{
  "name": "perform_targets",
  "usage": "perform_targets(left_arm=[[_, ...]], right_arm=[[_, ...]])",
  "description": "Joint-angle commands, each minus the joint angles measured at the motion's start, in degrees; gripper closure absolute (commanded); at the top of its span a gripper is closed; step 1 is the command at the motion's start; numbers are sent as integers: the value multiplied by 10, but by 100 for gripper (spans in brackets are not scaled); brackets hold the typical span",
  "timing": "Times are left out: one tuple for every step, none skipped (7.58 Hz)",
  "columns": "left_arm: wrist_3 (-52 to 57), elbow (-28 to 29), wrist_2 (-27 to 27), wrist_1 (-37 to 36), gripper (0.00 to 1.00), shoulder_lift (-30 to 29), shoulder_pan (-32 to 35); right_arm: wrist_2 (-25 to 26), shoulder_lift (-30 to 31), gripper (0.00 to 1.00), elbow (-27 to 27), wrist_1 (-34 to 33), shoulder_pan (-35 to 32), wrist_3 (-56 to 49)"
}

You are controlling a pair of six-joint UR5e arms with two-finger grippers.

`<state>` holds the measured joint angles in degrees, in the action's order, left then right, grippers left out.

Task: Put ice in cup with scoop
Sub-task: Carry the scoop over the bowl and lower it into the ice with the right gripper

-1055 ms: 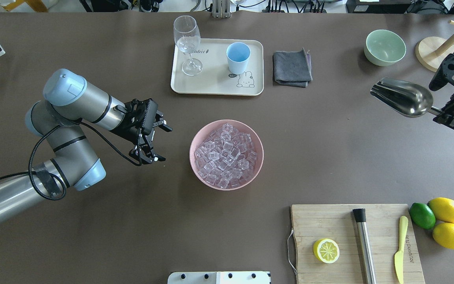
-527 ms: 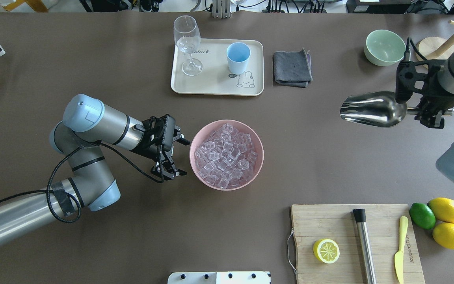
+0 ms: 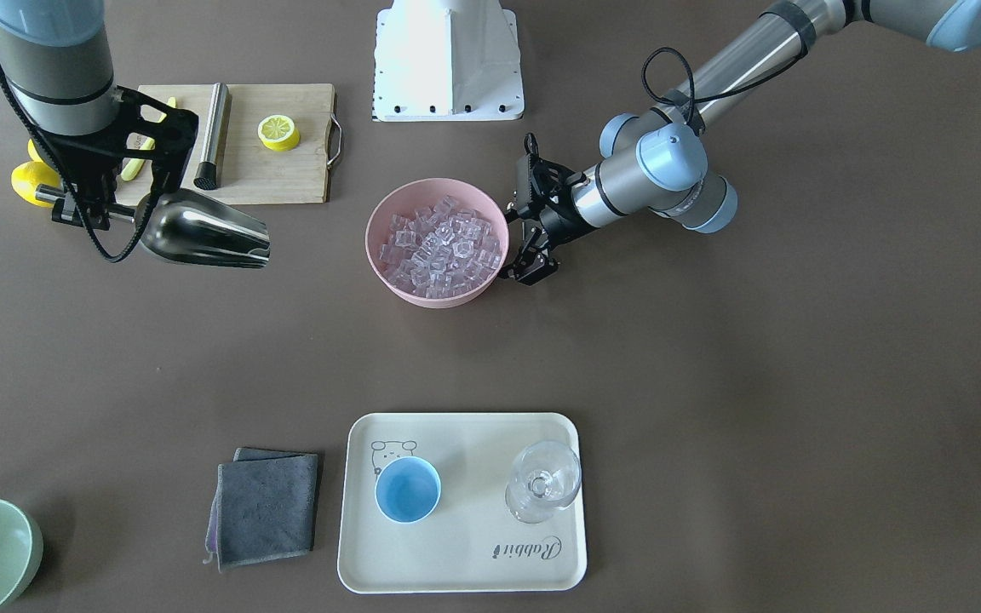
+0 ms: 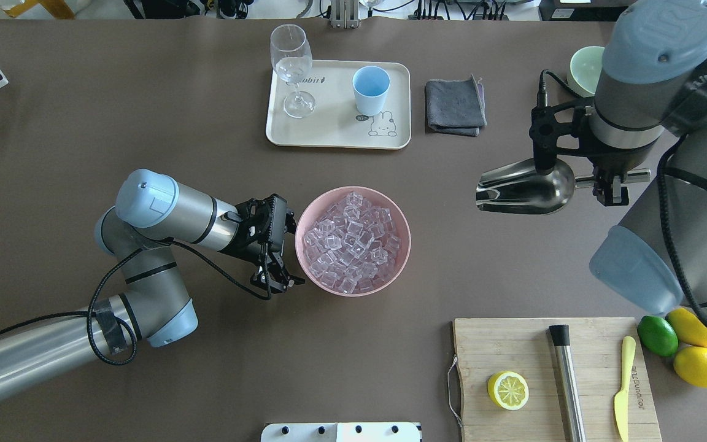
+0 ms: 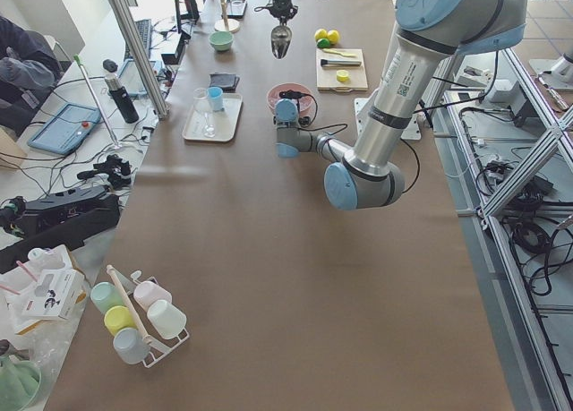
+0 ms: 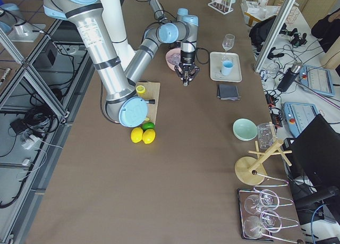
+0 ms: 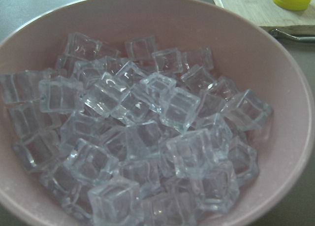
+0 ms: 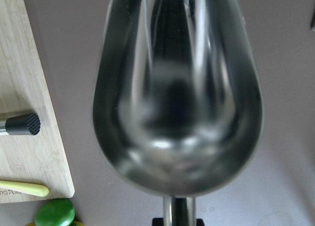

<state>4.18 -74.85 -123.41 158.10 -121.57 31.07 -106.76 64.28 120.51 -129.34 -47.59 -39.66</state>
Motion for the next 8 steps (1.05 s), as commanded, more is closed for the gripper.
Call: perform_targets(left_arm=[[0,1,12,2,2,0,-4],[0,1,12,2,2,0,-5],[0,1,12,2,2,0,-5],[0,1,12,2,2,0,-7],[0,1,12,3,2,0,-7],[0,1,12,5,2,0,-7],[0,1,12,5,2,0,-7],[0,1,12,5,2,0,-7]], right_arm=[[60,-80,100,-15,-81,44,-2],[62,-120,100,-39,-117,48,-2],[63,-160,100,-71,-152,51,-15],[75,-196,100,-90,-170,69,-19],[87,-222,100,-106,-174,81,-17],[92,-247,100,-130,-182,100,-15],[115,-248,100,-129,-184,112,-14],[118,-248,100,-130,-184,123,-12]])
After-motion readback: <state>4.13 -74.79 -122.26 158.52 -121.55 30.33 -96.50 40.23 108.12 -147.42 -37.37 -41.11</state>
